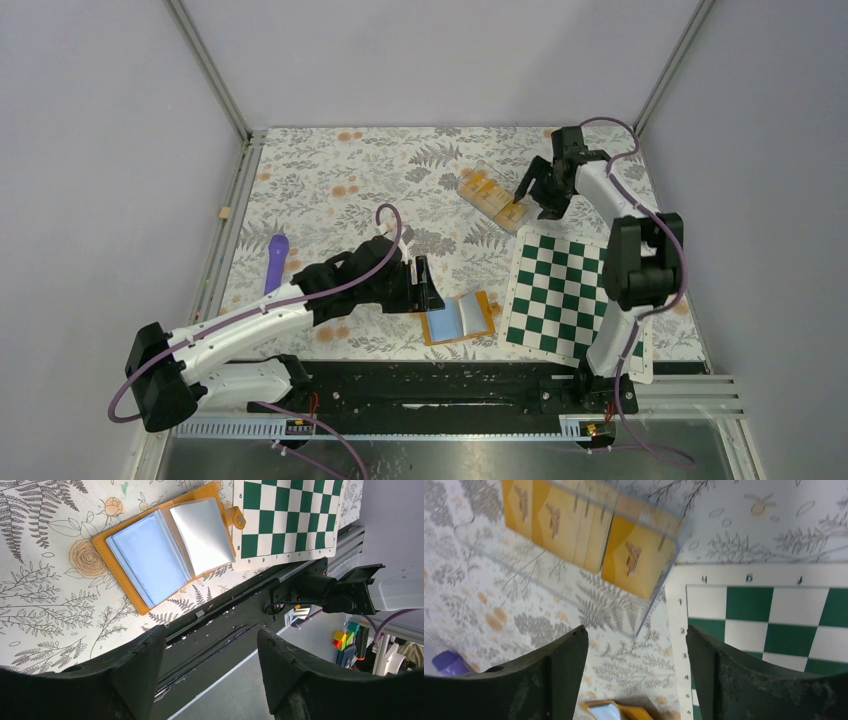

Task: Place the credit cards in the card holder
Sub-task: Move the storage box to the center of the board.

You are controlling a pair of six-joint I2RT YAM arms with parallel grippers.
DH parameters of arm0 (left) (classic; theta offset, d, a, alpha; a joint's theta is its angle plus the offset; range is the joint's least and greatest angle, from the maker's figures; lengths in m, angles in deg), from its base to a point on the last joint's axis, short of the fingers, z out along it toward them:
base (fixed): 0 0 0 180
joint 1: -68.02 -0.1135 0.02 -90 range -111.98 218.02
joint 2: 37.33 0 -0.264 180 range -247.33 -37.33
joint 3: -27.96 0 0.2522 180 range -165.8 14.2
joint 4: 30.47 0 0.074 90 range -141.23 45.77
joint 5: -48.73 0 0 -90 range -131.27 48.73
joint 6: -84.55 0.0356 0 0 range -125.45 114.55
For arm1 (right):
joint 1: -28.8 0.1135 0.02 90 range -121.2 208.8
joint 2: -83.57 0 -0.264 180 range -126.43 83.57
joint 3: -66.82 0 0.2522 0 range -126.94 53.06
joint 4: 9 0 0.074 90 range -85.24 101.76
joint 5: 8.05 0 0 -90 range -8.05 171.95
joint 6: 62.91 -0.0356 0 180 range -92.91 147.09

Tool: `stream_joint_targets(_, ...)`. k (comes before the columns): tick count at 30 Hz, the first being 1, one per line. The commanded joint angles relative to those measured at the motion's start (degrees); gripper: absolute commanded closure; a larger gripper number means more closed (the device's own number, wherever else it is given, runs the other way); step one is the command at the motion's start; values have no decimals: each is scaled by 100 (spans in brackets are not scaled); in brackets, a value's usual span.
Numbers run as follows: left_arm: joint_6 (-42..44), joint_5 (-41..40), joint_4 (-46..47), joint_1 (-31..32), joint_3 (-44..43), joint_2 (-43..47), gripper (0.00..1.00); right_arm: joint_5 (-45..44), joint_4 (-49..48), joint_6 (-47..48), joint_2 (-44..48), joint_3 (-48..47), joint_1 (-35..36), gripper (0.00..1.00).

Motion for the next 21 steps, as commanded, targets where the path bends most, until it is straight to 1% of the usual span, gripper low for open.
stream_joint_targets(1, 79, 142, 317, -9, 68, 16, 33, -181, 665, 255, -880, -995, -81, 26)
stream_joint_targets(2, 79, 154, 321, -7, 73, 8, 33, -170, 734, 297, -1048, -1162, -81, 31)
stream_joint_targets(5, 96, 184, 316, -11, 90, -11, 33, -228, 927, 351, -1382, -1471, -79, 40)
stream_joint_targets(8, 102, 182, 317, -11, 99, 15, 33, -232, 1036, 493, -1542, -1563, -81, 57)
stream_joint_targets(13, 130, 156, 284, -7, 94, 29, 33, -223, 1012, 652, -1465, -1416, -56, 82)
stream_joint_targets(16, 180, 105, 168, -5, 45, 12, 33, -232, 1032, 688, -1418, -1414, 15, 89)
stream_joint_targets(21, 243, 71, 30, -7, -17, 33, 32, -181, 1238, 714, -1451, -1630, 303, 91)
